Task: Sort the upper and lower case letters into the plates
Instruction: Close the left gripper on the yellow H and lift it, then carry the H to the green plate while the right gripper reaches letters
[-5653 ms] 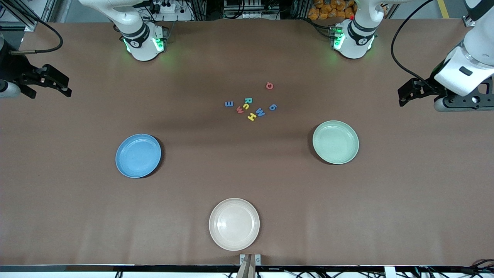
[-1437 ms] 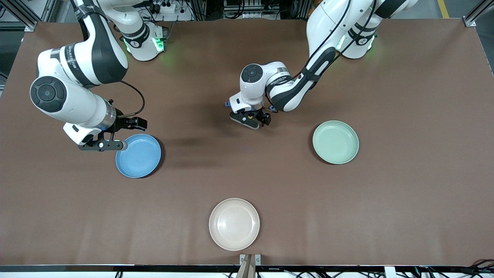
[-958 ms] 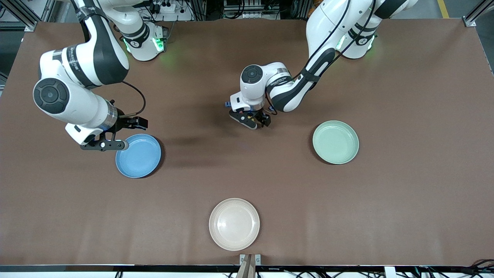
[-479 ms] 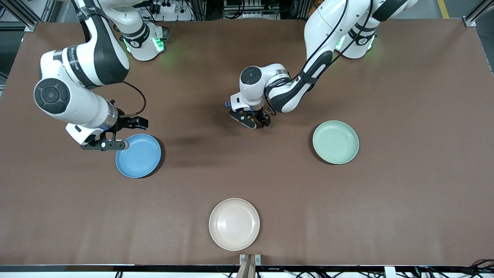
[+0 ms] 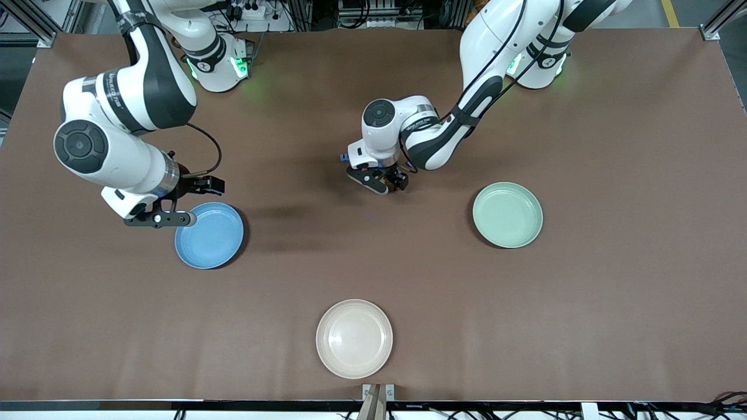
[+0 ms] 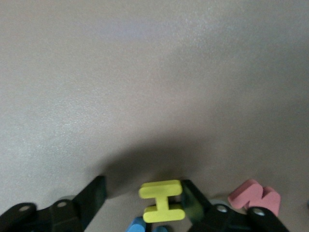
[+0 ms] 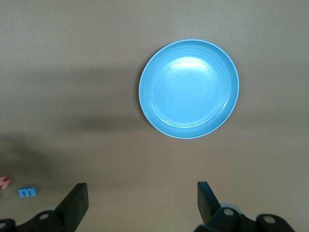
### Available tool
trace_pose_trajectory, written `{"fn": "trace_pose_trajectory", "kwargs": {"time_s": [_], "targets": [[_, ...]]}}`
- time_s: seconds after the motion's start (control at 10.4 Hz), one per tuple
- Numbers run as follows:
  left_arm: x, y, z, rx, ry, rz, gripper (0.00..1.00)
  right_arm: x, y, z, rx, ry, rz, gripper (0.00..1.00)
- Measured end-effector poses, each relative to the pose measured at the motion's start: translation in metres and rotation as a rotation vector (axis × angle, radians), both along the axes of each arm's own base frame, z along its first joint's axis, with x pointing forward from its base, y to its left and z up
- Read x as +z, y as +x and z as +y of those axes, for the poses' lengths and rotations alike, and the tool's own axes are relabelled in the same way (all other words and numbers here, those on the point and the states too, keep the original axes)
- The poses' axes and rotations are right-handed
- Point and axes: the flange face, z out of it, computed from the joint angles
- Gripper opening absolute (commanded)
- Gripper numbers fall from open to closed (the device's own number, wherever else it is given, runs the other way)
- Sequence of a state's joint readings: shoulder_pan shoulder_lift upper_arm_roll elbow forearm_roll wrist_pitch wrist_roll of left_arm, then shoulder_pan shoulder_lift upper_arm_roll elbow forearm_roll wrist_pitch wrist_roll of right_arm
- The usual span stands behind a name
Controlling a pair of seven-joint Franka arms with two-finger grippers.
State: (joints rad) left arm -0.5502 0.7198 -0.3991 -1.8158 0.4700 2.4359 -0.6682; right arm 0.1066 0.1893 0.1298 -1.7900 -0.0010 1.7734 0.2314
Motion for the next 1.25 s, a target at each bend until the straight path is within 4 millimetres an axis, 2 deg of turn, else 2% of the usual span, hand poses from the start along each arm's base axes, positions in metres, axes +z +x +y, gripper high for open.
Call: {"fn": "trace_pose_trajectory", "kwargs": {"time_s": [0.38,0.57,0.86,1.15,1.25], "targets": [[0.0001,-0.0014,-0.0012,0.033,0.000,-0.001,0.56,-0.0014,-0.0002,-0.0006,-0.001,-0.001,0.003,1.00],[0.0001,-0.0021,-0.0017,0.032,0.000,-0.001,0.39,-0.0023,-0.0004,-0.0006,-0.001,-0.001,0.005,1.00],[0.0006,-0.0027,-0.0026,0.042,-0.001,-0.002,0.26,-0.0047,-0.0011,-0.0008,-0.001,-0.002,0.010,1.00],[0.0007,-0.0026,-0.0026,0.056,-0.001,-0.003,0.24,-0.0076,-0.0030,-0.0012,-0.001,-0.005,0.021,1.00],[0.0007,-0.0021,-0.0021,0.062,0.008,-0.001,0.19,-0.0081,-0.0031,-0.0012,-0.001,-0.005,0.022,1.00]]}}
